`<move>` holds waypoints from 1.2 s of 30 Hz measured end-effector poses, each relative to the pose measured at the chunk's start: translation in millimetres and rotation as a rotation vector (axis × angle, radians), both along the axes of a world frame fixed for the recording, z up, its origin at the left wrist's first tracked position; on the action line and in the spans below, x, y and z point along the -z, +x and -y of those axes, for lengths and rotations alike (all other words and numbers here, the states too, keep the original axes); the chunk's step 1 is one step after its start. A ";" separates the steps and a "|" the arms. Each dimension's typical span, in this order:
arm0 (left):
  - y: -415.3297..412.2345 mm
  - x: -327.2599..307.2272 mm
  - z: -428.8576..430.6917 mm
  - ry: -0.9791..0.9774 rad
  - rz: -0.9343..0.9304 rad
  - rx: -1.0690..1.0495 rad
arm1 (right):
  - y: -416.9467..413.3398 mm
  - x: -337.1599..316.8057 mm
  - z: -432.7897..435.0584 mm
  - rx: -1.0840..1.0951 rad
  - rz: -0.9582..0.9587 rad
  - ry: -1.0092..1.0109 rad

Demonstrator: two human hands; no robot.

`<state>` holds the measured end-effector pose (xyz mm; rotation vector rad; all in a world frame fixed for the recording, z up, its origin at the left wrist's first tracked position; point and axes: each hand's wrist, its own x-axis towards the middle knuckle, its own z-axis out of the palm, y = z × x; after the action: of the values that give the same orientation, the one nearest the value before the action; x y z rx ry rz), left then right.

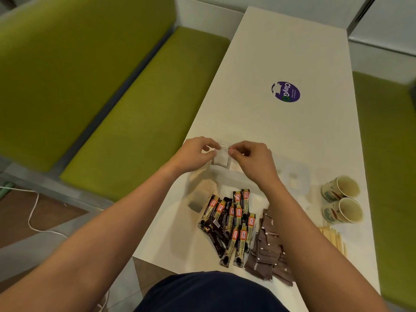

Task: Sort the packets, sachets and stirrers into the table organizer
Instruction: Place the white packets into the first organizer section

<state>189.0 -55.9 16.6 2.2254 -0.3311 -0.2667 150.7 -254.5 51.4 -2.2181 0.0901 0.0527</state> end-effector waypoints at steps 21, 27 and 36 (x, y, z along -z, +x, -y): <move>-61.9 12.8 -46.9 -0.126 -0.151 -0.147 | -21.7 12.3 4.9 -0.132 0.181 -0.628; -94.2 39.5 -49.3 -0.048 -0.148 -0.100 | -16.6 18.4 4.5 -0.282 0.321 -0.537; -91.4 48.2 -39.9 0.117 -0.058 -0.042 | 3.6 -5.7 10.5 -0.211 0.533 -0.565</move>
<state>97.6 -16.0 -31.6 2.3315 -0.2425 -0.3355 154.4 -265.0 57.0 -2.7123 -0.4768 -0.5025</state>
